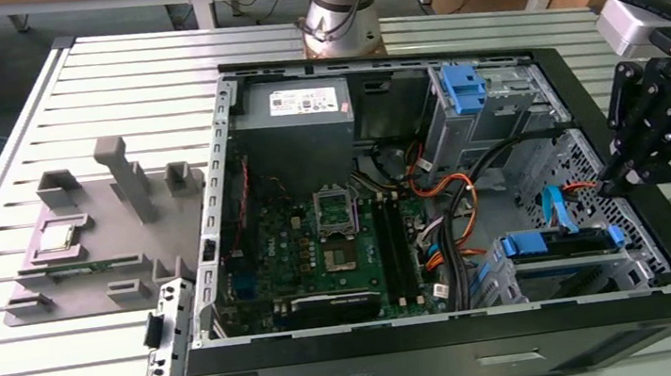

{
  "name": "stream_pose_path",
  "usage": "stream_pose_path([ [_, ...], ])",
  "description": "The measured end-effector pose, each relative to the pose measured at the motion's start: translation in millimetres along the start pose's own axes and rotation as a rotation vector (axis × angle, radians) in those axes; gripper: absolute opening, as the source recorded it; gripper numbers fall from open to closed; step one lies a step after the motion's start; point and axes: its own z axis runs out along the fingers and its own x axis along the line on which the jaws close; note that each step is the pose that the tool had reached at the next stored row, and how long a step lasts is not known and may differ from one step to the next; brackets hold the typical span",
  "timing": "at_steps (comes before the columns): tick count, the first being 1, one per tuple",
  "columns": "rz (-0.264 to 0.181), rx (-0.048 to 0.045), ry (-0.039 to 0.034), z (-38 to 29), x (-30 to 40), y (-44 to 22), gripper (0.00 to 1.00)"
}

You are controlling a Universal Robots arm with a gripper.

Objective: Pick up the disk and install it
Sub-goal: 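Insert the second disk wire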

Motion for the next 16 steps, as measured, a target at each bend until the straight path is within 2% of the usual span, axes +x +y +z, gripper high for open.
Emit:
stream_pose_path([
  [4,0.0,0.0038,0.0036,0.5,0.7,5.5,0.23],
  [6,0.0,0.0069,0.0057,0.7,1.4,11.0,0.23],
  [11,0.0,0.0081,0.0131,1.4,1.7,13.2,0.23],
  [16,0.0,0.0096,0.0227,2.6,2.7,19.7,0.23],
])
